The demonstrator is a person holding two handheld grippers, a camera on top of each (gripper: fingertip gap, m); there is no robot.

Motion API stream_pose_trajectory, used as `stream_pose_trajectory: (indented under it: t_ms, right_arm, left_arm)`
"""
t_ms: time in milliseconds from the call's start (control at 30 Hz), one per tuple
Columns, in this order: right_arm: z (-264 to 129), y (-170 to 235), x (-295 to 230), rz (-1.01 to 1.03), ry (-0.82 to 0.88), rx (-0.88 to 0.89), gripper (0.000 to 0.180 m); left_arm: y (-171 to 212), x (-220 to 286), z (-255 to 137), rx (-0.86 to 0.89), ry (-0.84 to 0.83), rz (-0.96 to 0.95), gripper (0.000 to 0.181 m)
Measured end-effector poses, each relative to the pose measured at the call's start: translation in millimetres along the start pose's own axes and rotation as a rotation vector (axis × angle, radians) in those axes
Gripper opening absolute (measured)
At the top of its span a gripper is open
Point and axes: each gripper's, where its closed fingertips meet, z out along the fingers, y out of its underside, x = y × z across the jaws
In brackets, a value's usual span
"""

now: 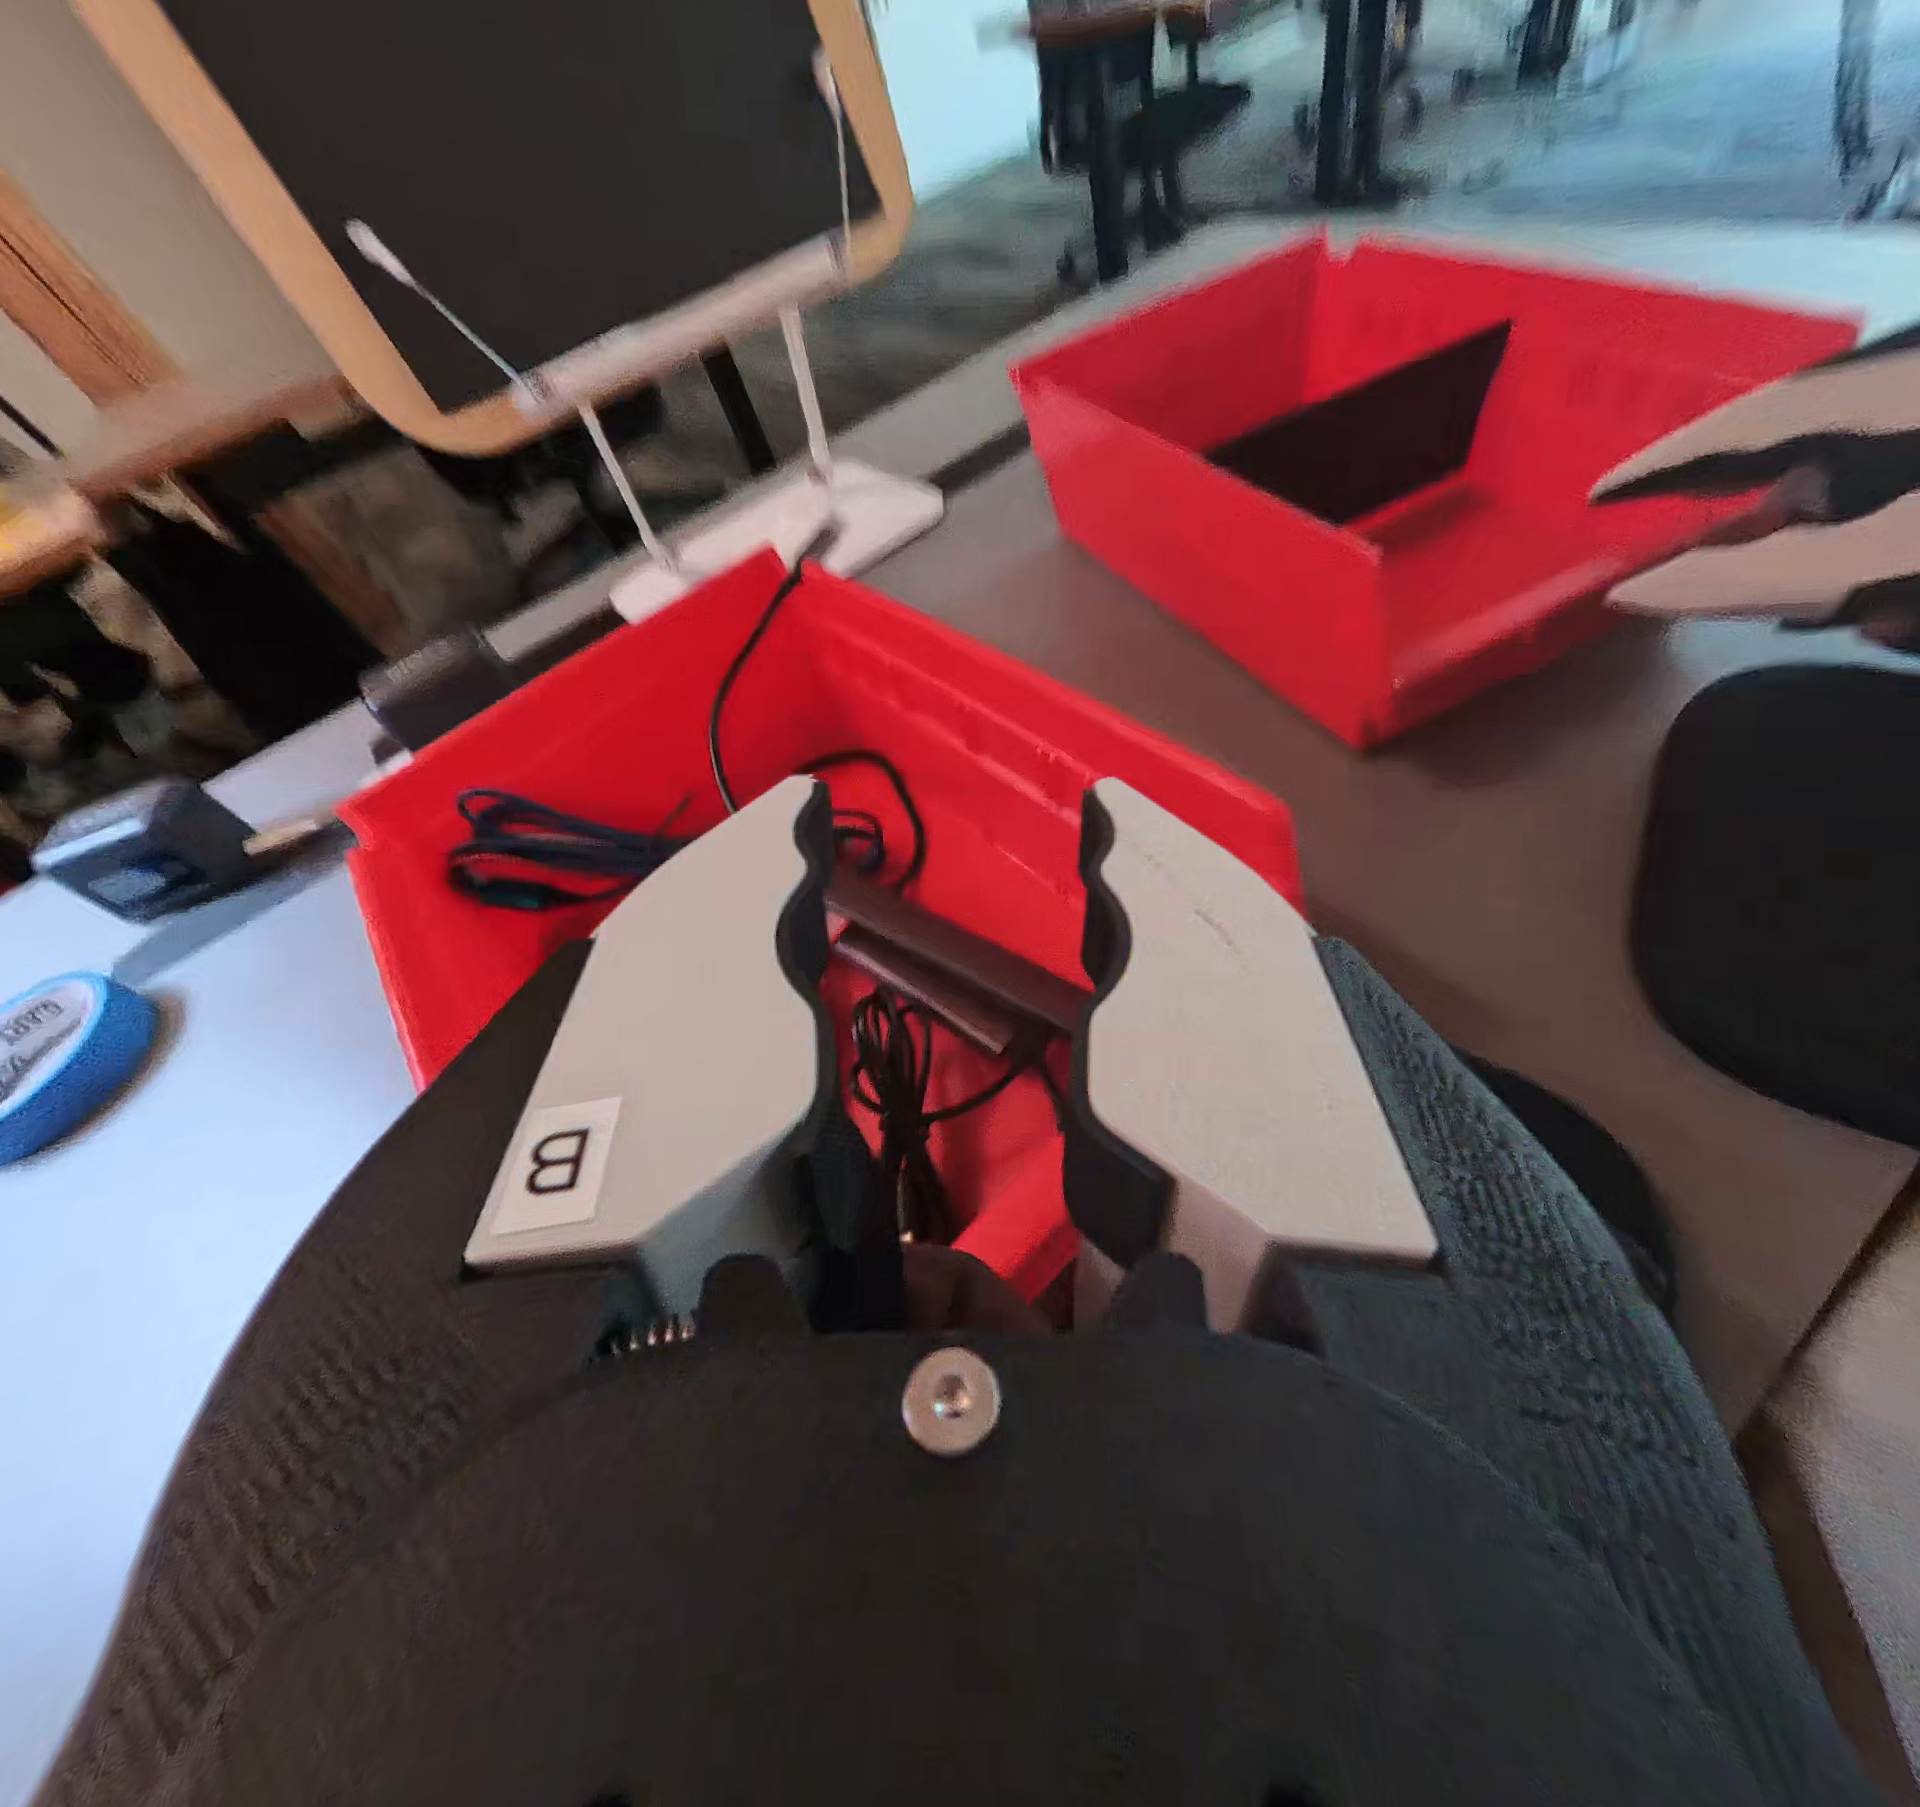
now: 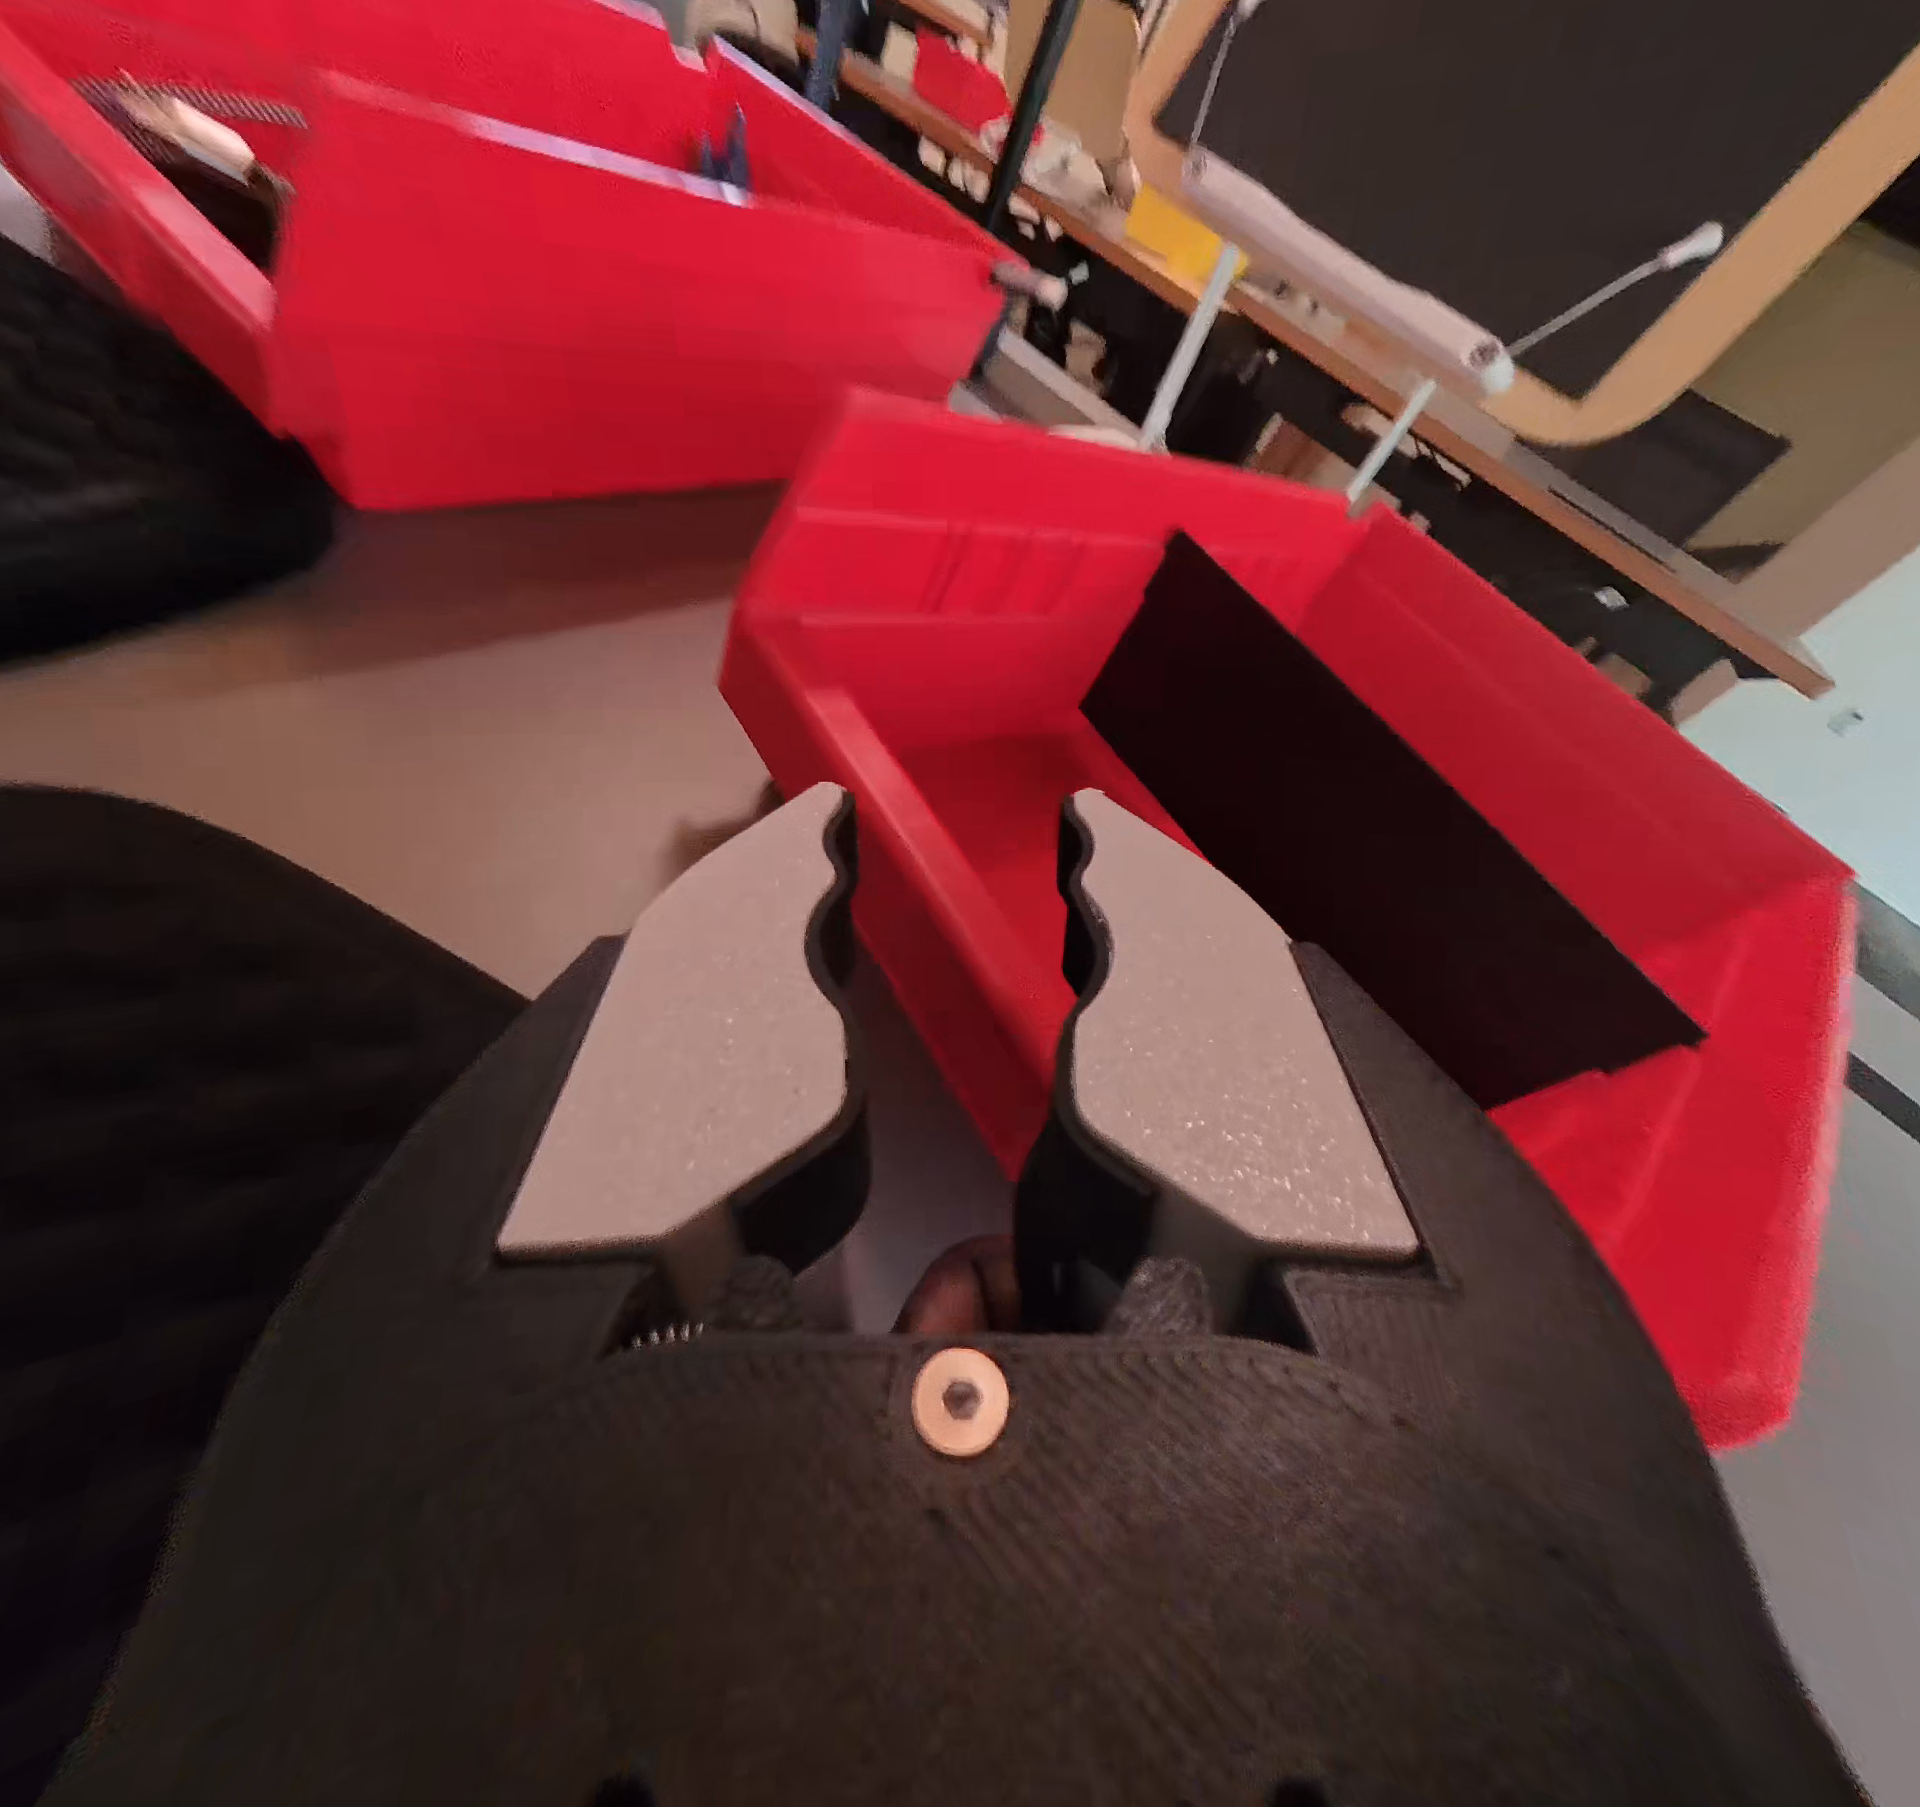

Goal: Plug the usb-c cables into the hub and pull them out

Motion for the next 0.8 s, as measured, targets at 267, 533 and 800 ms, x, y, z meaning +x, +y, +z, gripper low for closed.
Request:
stream_pose_trajectory:
  t_ms: [267, 533, 800]
  right_arm:
    - [-2, -16, -16, -0.020, 0.002, 0.065, 0.036]
    - [0, 5, 2, 0.024, 0.124, -0.056, 0.037]
    - [-4, 47, 15, 0.041, 0.195, -0.345, 0.041]
  left_arm:
    - [103, -52, 68, -0.682, 0.029, 0.004, 0.039]
    - [145, -61, 79, -0.825, -0.079, 0.147, 0.005]
    - [155, -85, 47, -0.787, -0.196, 0.116, 0.004]
